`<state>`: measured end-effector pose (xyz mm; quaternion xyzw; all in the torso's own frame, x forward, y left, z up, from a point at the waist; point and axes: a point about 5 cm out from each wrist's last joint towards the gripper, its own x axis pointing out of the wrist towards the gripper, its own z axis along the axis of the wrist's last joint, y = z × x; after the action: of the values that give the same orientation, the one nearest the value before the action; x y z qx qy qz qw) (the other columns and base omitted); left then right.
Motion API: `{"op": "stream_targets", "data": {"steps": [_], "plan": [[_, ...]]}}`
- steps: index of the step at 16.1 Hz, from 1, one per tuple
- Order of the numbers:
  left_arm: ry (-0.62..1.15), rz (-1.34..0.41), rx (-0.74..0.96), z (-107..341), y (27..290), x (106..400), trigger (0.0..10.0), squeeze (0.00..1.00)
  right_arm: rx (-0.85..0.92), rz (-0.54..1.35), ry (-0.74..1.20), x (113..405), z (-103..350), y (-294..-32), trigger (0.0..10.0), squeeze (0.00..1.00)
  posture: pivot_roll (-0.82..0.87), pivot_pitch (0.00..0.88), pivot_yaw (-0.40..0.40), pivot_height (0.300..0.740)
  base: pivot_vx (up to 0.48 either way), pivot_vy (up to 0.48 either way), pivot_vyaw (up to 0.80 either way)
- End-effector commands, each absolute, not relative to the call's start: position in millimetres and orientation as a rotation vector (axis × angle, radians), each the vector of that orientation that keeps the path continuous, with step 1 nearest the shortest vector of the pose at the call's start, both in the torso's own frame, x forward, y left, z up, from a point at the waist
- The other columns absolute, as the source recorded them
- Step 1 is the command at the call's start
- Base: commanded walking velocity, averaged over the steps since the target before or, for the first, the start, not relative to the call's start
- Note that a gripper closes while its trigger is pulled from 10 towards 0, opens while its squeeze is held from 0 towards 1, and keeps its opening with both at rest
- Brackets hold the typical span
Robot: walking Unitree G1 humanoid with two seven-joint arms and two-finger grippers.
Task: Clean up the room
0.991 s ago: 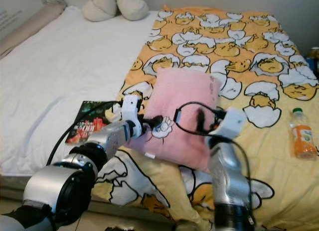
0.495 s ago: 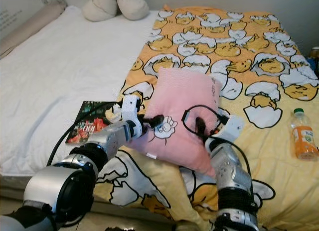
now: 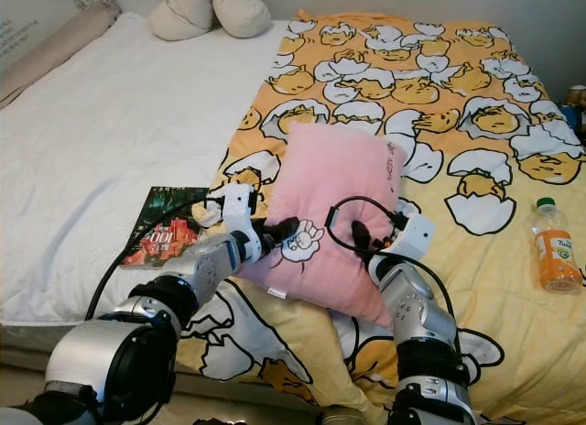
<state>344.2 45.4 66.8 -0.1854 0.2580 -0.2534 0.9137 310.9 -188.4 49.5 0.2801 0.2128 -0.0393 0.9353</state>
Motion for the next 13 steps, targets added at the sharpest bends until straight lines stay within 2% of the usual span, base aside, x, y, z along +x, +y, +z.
{"op": "stream_targets", "data": {"steps": [1, 3, 6, 13], "plan": [[0.574, -0.524, -0.395, 57, 44, 337, 0.0, 0.00, 0.569, -0.044, 0.489, 310, 42, -177, 0.0, 0.00, -0.22, 0.000, 0.077, 0.740, 0.000, 0.000, 0.00], [0.566, -0.559, -0.400, 56, 43, 335, 0.0, 0.00, 0.549, -0.055, 0.478, 310, 40, -183, 0.0, 0.00, -0.22, 0.000, 0.070, 0.740, 0.000, 0.000, 0.00], [0.547, -0.549, -0.321, 51, 50, 333, 0.0, 0.00, 0.524, -0.078, 0.436, 309, 43, -196, 0.0, 0.00, -0.22, 0.000, 0.060, 0.740, 0.000, 0.000, 0.00], [0.503, -0.551, -0.397, 57, 48, 336, 0.0, 0.00, 0.490, -0.036, 0.440, 307, 38, -187, 0.0, 0.00, -0.21, 0.000, 0.060, 0.740, 0.000, 0.000, 0.00]]}}
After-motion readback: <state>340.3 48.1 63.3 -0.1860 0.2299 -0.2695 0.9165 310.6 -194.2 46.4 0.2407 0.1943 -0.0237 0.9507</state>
